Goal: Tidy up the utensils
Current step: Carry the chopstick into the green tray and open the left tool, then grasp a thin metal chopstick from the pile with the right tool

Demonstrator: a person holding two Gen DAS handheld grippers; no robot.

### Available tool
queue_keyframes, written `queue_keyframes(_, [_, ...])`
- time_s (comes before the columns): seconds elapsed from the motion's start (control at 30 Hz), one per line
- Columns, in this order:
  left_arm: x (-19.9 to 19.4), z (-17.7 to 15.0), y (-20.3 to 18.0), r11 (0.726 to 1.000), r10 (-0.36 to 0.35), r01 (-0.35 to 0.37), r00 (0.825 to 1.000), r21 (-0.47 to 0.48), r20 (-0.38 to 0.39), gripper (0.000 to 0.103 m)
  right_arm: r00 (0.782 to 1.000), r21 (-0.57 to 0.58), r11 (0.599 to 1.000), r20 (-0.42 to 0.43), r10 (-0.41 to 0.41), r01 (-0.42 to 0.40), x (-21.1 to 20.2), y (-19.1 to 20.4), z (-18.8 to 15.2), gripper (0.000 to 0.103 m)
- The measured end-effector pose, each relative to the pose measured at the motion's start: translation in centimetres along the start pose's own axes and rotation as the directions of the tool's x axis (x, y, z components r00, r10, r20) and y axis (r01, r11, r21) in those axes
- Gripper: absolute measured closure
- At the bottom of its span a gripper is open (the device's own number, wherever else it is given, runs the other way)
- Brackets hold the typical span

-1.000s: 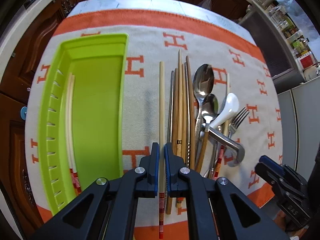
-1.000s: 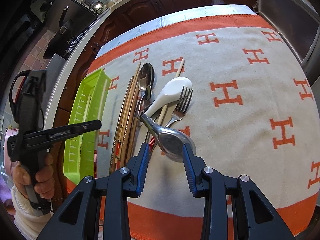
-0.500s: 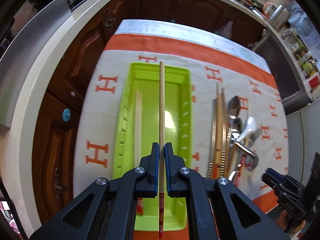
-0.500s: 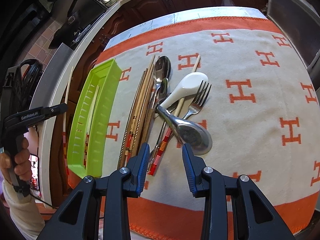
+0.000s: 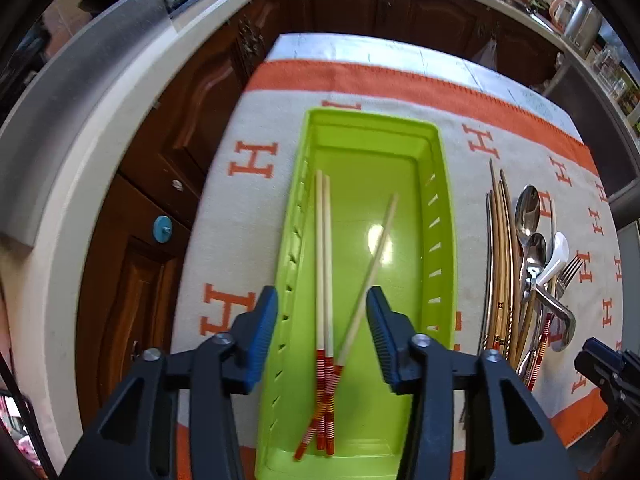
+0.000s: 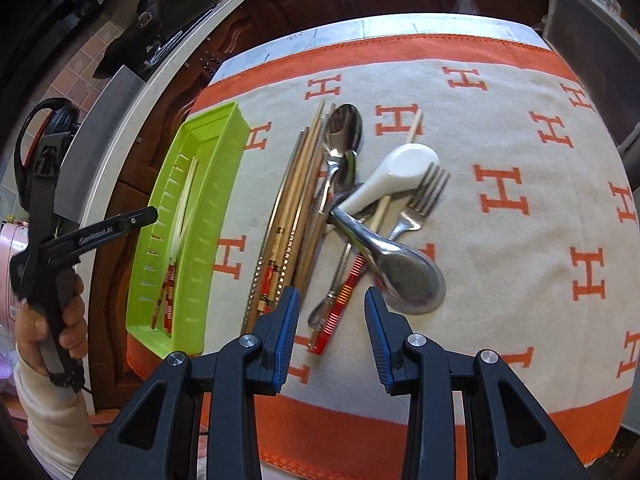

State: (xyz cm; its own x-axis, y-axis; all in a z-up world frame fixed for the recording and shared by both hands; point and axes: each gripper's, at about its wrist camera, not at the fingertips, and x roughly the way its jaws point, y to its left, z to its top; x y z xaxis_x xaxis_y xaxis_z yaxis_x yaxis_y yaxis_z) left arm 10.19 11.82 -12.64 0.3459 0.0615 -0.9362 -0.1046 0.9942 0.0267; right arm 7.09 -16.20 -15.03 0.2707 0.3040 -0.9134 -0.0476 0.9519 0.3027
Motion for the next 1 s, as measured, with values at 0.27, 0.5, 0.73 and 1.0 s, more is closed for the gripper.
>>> queue_keyframes(0.27, [-4.0,-3.3,2.1,0.995,0.023,-0.008,0.989,-0.095,0.149,0.039,0.997,-0.005,1.000,-0.077,0.028,-0.028,4.1,3.6,4.2,0.069])
queue_keyframes(0.5, [-3.1,-4.6,3.6,0.991,0.063,-0.043,0.987,-0.130,0.150,0.039,0.981,0.088,0.996,-0.194,0.032,-0.015,9.4,5.1,7.1,0.074])
queue_keyframes(0.73, [-2.2,-4.6,4.6,0.989,0.043,-0.020,0.988,-0.149,0.148,0.039,0.978,0.102,0.995,-0.210,0.009,0.013,11.0,6.2,7.7,0.076])
queue_keyframes(1.0, [-1.2,-4.6,4.9,0.989,0.017,0.003,0.991,-0.147,0.134,0.039,0.973,0.113,0.993,-0.230,-0.004,0.031,12.0,7.1,8.1,0.079])
